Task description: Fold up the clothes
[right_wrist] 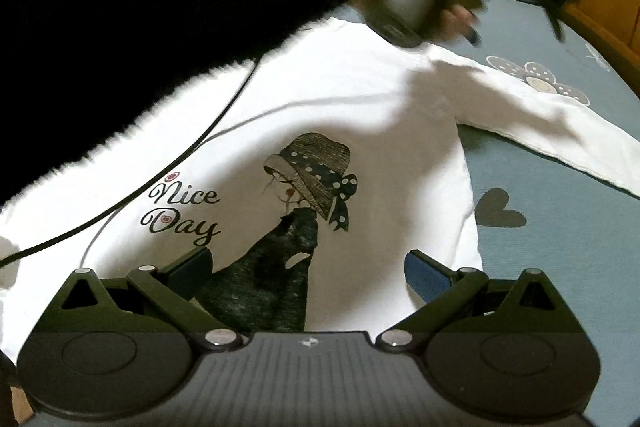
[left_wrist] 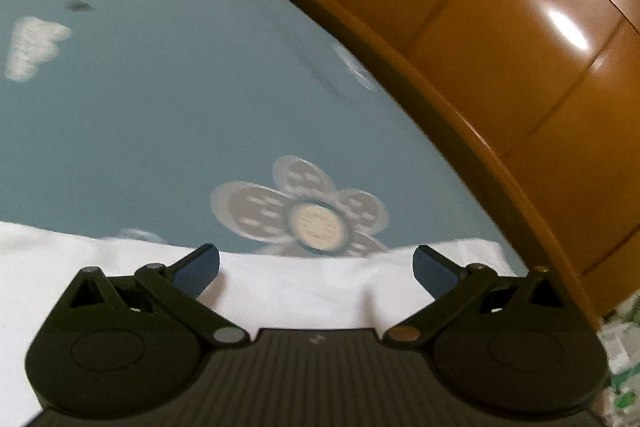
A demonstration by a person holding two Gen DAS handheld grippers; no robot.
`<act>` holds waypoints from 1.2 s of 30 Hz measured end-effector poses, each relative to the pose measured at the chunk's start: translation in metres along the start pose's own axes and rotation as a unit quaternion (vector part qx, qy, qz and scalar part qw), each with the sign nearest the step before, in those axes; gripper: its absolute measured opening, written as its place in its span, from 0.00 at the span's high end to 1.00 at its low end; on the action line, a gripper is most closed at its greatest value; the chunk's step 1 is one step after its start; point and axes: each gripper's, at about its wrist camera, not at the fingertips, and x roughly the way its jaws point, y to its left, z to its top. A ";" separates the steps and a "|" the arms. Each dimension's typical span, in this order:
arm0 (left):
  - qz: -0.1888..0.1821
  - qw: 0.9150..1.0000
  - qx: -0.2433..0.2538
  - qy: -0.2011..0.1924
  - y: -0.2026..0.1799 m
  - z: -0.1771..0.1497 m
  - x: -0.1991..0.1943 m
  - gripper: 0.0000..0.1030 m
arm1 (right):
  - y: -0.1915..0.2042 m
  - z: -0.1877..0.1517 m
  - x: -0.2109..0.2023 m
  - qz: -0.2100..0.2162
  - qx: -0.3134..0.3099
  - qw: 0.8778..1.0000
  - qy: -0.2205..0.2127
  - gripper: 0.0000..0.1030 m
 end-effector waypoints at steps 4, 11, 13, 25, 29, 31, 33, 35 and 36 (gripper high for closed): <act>0.051 0.998 -0.029 0.024 0.034 0.002 -0.005 0.01 | 0.004 0.000 0.003 -0.001 -0.007 1.000 0.004 0.00; 0.097 0.995 -0.025 0.020 0.069 -0.002 0.022 0.01 | 0.004 -0.003 0.010 -0.010 -0.007 1.000 0.014 0.00; 0.106 0.994 -0.026 0.002 0.074 0.002 0.022 0.01 | 0.003 -0.003 0.010 -0.011 -0.005 1.000 0.015 0.00; 0.095 0.994 -0.046 -0.010 0.077 0.009 -0.037 0.01 | 0.006 -0.004 0.016 -0.035 -0.007 0.999 0.020 0.00; 0.106 0.993 -0.052 0.010 0.082 0.000 -0.031 0.01 | 0.009 -0.007 0.015 -0.041 -0.013 0.999 0.018 0.00; 0.110 0.992 -0.062 0.014 0.089 -0.003 -0.021 0.01 | 0.007 -0.007 0.015 -0.038 -0.011 0.999 0.018 0.00; 0.119 0.991 -0.066 0.014 0.096 -0.003 -0.011 0.01 | 0.005 -0.007 0.016 -0.034 -0.008 0.999 0.019 0.00; 0.136 0.989 -0.053 0.002 0.101 0.001 -0.004 0.01 | 0.004 -0.006 0.018 -0.030 -0.007 0.999 0.019 0.00; 0.139 0.989 -0.053 -0.007 0.104 0.002 -0.002 0.01 | 0.003 -0.006 0.018 -0.027 -0.008 0.999 0.018 0.00</act>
